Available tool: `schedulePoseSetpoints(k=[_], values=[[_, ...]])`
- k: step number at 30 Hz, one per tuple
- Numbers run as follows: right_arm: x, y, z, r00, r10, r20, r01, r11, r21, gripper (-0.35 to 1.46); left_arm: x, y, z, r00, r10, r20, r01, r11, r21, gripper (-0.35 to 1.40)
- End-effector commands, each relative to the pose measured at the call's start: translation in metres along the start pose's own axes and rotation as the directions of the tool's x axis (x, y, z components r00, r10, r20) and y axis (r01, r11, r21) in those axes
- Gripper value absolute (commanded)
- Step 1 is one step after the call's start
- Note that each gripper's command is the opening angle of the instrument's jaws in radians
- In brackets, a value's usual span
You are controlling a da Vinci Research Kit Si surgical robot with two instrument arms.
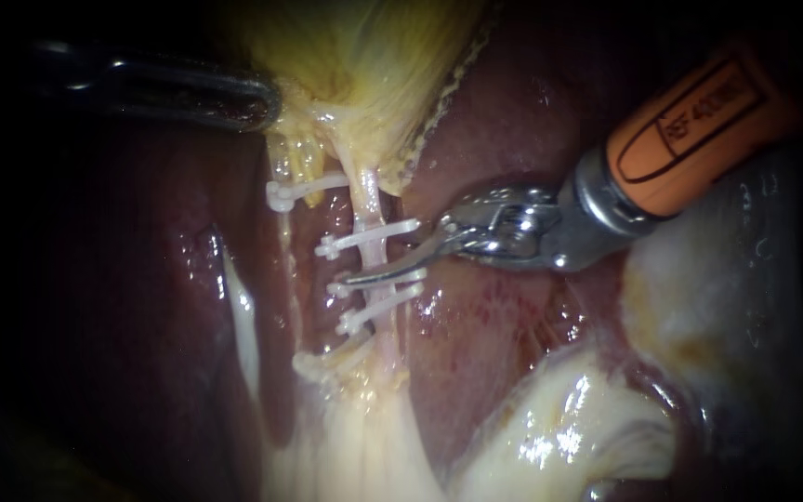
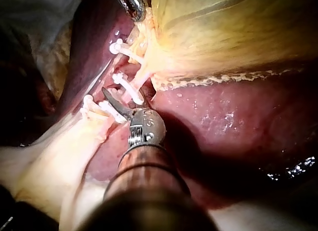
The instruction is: Go to the cutting position right tube
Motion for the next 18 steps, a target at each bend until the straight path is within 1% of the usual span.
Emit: schedulePoseSetpoints(k=[1,2,4,7,9,11,15,18], values=[[-0.0001,0.0001,0.0004,1.0,-0.001,-0.003,0.001,1.0,0.007,1.31,0.0,0.0,0.0,1.0,0.0,0.0,0.0,1.0,-0.001,-0.35],[-0.0001,0.0001,0.001,1.0,-0.005,-0.015,0.006,1.0,0.009,1.36,0.0,0.0,0.0001,1.0,-0.001,0.0,0.001,1.0,-0.001,-0.35],[-0.0001,0.0002,0.0017,0.999,-0.003,-0.034,0.004,1.0,0.015,1.4,0.0,0.0,0.0001,1.0,-0.001,0.0,0.001,1.0,-0.001,-0.35],[0.0002,0.0003,0.0023,0.997,-0.006,-0.074,0.009,0.999,0.039,1.43,0.0,0.0,0.0001,1.0,-0.001,0.0,0.001,1.0,-0.001,-0.35],[0.0004,0.0003,0.0024,0.994,-0.008,-0.108,0.015,0.998,0.062,1.43,0.0,0.0,0.0001,1.0,-0.001,0.0,0.001,1.0,-0.001,-0.35],[0.0004,0.0001,0.0025,0.991,-0.005,-0.133,0.016,0.996,0.083,1.43,0.0,0.0,0.0001,1.0,-0.001,0.0,0.001,1.0,-0.001,-0.35],[0.0009,-0.0006,0.0025,0.986,0.007,-0.169,0.015,0.991,0.13,1.43,0.0,0.0,0.0001,1.0,-0.001,0.0,0.001,1.0,-0.001,-0.35],[0.0014,-0.0015,0.0023,0.984,0.007,-0.176,0.022,0.986,0.164,1.43,0.0,0.0,0.0001,1.0,-0.001,0.0,0.001,1.0,-0.001,-0.35]])
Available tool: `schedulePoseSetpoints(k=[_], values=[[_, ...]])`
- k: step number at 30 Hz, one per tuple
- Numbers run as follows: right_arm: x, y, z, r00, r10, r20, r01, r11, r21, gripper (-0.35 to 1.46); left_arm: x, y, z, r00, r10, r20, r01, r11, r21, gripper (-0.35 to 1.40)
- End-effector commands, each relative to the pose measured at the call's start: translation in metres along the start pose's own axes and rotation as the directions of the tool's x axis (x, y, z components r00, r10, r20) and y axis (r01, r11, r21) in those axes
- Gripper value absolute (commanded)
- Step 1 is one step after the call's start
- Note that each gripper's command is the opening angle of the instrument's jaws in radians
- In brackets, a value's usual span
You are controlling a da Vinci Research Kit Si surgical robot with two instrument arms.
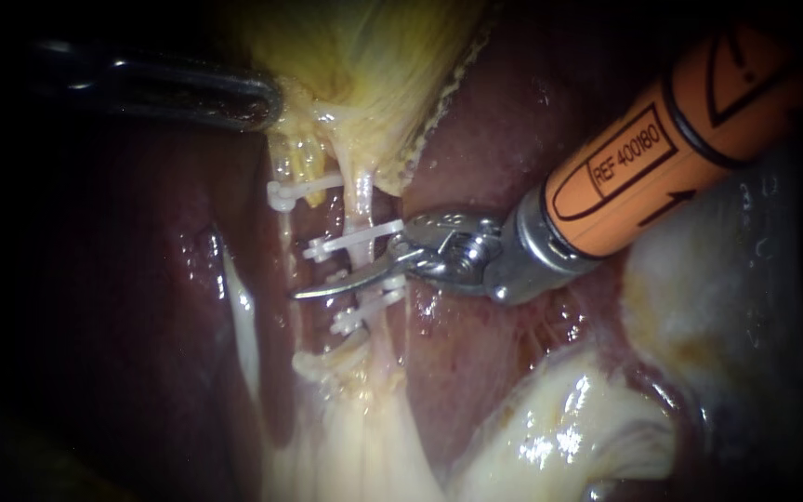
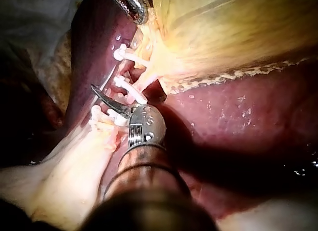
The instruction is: Go to the cutting position right tube
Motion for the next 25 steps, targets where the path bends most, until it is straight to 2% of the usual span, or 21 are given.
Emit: schedulePoseSetpoints(k=[1,7,11,22,23,25], values=[[0.0002,-0.0004,-0.0001,1.0,-0.004,0.001,0.004,1.0,0.01,1.43,0.0,0.0,0.0,1.0,0.0,0.0,0.0,1.0,0.0,-0.35],[0.0016,-0.0027,0.0,1.0,-0.013,-0.007,0.014,0.998,0.058,1.43,0.0,0.0,0.0,1.0,0.0,0.0,0.0,1.0,0.0,-0.35],[0.0021,-0.0035,0.0,1.0,-0.013,-0.012,0.014,0.998,0.063,1.43,0.0,0.0,0.0,1.0,0.0,0.0,0.0,1.0,0.0,-0.35],[0.002,-0.0032,-0.0001,1.0,-0.012,-0.013,0.013,0.998,0.062,1.43,0.0,0.0,0.0,1.0,0.0,0.0,0.0,1.0,0.0,-0.35],[0.0019,-0.0031,-0.0001,1.0,-0.013,-0.005,0.013,0.998,0.058,1.4,0.0,0.0,0.0,1.0,0.0,0.0,0.0,1.0,0.0,-0.35],[0.0014,-0.0026,-0.0004,0.999,-0.014,0.038,0.014,1.0,0.013,1.36,0.0,0.0,0.0,1.0,0.0,0.0,0.0,1.0,0.0,-0.35]])
